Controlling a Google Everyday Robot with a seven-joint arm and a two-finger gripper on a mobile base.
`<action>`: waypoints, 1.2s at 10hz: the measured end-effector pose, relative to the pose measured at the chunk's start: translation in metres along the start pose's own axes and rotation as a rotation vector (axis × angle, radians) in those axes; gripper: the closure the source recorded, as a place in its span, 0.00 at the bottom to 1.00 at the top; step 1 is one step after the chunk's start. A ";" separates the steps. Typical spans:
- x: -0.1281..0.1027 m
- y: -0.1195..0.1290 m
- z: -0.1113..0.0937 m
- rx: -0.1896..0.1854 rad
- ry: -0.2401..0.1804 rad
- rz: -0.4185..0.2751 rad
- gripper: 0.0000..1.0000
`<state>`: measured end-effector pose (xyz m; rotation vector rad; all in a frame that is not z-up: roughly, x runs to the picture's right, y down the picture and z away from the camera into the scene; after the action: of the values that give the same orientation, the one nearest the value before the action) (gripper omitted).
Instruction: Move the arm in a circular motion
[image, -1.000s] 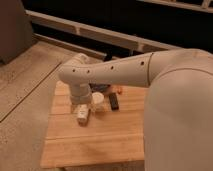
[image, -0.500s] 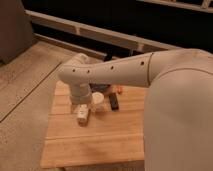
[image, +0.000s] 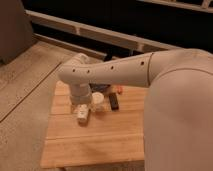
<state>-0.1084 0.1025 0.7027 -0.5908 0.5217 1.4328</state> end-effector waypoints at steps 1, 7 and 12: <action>0.000 0.000 0.000 0.000 0.000 0.000 0.35; -0.026 -0.019 -0.007 -0.003 -0.030 0.043 0.35; -0.116 -0.113 -0.041 0.045 -0.094 0.190 0.35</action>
<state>-0.0040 -0.0162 0.7548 -0.4447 0.5453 1.6160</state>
